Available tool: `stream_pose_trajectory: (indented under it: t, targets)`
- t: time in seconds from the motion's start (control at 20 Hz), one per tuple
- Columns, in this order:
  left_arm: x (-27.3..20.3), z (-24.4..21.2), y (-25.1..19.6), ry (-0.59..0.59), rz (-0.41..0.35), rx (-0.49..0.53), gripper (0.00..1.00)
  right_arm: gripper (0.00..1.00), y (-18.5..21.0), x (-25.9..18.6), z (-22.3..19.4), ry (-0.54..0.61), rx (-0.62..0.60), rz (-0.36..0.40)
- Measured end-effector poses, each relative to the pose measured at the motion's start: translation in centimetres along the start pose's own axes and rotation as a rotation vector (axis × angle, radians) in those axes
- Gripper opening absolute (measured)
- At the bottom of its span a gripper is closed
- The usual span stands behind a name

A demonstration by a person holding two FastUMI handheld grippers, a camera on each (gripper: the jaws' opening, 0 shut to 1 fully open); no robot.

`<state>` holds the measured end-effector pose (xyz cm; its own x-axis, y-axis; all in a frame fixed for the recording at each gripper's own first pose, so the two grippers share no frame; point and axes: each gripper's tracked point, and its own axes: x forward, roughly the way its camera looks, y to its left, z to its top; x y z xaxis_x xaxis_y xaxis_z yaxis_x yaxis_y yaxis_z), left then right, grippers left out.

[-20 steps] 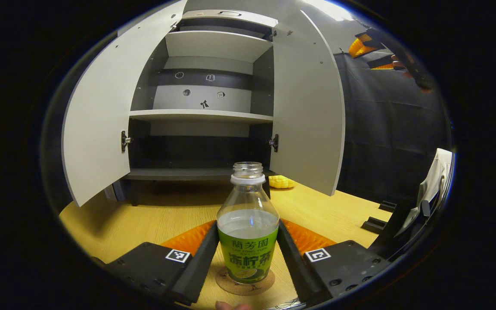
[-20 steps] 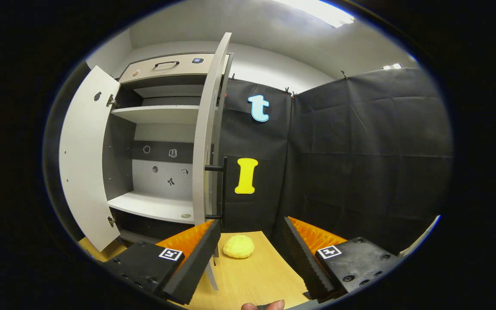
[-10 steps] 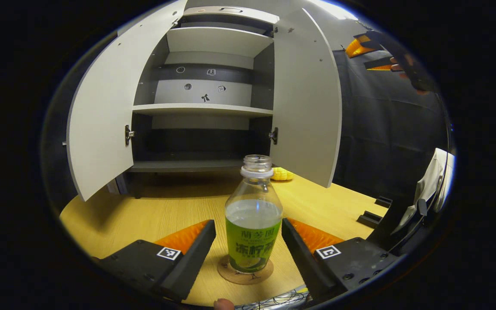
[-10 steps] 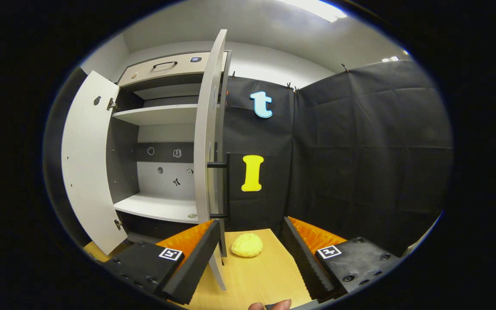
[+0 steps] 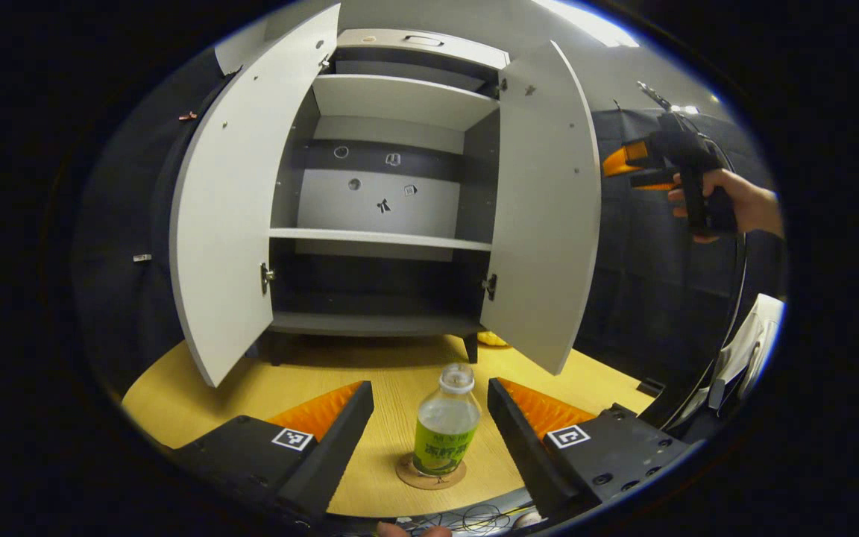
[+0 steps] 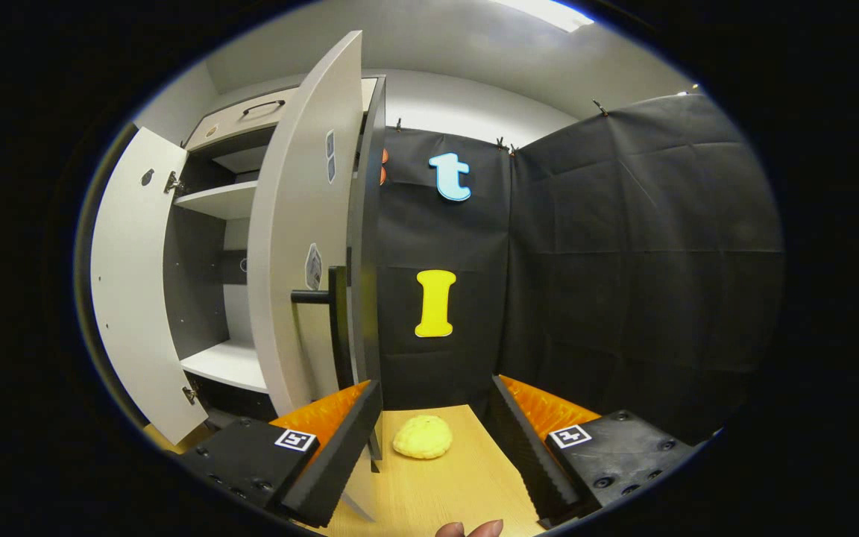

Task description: Grasp the bottle in the cabinet with the left hand and place it on the coaster, then close the right door with the right hand and the left door with the left hand.

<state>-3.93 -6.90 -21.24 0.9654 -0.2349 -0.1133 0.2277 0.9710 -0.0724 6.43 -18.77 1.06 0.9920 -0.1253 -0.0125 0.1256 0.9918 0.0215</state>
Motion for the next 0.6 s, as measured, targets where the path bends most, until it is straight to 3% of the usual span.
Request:
stream_pose_trajectory:
  t: [0.3, 0.35, 0.6]
  targets:
    - [-1.0, 5.4, 3.1, -0.067, 0.062, 0.008, 0.97, 0.95, 1.6, 0.4, -0.6, 0.018, 0.068, 0.073]
    - [-1.3, 5.9, 3.7, -0.071, 0.073, 0.009, 0.96, 1.0, 2.5, 0.2, -0.7, 0.022, 0.092, 0.086]
    - [-2.9, 7.8, 7.2, -0.08, 0.12, -0.003, 0.96, 0.97, 7.3, -0.2, -1.2, 0.009, 0.108, 0.153]
